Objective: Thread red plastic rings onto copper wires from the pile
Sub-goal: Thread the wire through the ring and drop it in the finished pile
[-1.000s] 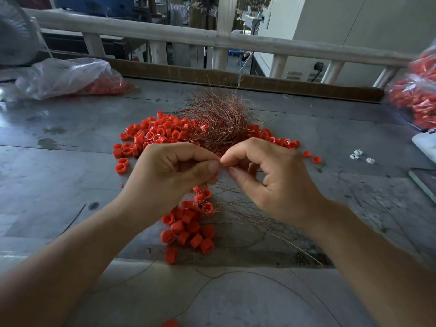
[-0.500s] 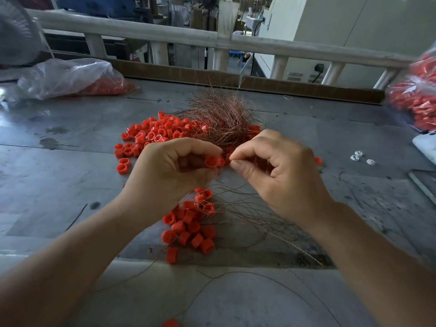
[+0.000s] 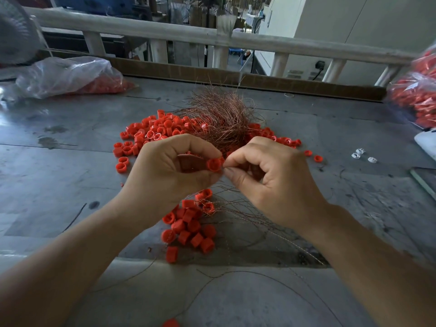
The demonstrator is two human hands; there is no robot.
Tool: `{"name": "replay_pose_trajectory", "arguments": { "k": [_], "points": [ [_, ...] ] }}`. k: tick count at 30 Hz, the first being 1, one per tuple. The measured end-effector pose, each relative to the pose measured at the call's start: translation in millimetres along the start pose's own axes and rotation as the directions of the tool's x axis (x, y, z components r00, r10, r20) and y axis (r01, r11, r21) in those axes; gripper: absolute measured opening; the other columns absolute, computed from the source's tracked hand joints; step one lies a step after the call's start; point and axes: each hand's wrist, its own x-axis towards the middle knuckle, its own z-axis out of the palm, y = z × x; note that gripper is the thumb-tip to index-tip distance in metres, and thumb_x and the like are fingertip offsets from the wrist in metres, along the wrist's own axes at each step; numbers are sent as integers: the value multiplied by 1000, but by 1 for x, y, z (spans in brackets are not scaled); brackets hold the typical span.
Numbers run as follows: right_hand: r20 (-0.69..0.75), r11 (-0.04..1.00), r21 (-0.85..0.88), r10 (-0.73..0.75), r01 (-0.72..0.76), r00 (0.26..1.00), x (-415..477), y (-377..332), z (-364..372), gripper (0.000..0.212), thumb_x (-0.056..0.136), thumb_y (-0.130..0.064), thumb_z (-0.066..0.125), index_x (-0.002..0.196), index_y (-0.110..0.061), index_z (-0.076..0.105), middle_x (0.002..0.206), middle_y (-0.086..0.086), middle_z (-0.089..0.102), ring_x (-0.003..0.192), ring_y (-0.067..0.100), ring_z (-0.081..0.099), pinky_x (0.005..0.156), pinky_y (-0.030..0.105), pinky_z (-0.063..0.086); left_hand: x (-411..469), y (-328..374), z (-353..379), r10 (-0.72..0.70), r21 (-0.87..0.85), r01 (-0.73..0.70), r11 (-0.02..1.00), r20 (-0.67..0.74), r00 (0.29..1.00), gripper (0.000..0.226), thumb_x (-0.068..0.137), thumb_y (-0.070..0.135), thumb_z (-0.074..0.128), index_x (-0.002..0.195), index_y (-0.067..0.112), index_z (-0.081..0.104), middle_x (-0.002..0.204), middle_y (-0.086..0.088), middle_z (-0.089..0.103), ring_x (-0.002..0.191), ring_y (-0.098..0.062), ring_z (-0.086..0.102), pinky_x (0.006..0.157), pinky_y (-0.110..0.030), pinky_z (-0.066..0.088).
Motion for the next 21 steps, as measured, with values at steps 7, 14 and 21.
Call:
{"name": "replay_pose_trajectory", "arguments": {
  "k": [7, 14, 21],
  "points": [
    [-39, 999, -29, 35, -36, 999, 2, 1, -5, 6, 76, -12, 65, 74, -9, 68, 67, -8, 52, 59, -4, 43, 56, 10, 35, 1, -2, -6, -54, -266, 79, 961, 98, 994, 34, 59, 11, 71, 91, 20, 74, 85, -2, 74, 81, -14, 70, 70, -19, 54],
    [-37, 998, -33, 52, -54, 998, 1, 1, -6, 6, 76, -14, 64, 73, -10, 68, 66, -6, 53, 59, -3, 42, 56, 10, 33, 1, -3, -6, -54, -287, 85, 954, 114, 992, 31, 64, 16, 65, 93, 24, 74, 89, -1, 74, 87, -17, 70, 74, -21, 54],
    [-16, 998, -34, 51, -52, 999, 2, -1, -6, 6, 76, -12, 64, 73, -9, 68, 66, -8, 51, 58, -2, 43, 55, 11, 35, 1, -1, -7, -67, -288, 97, 953, 112, 991, 29, 66, 14, 71, 94, 20, 73, 90, -3, 74, 86, -20, 70, 74, -22, 54]
  ]
}}
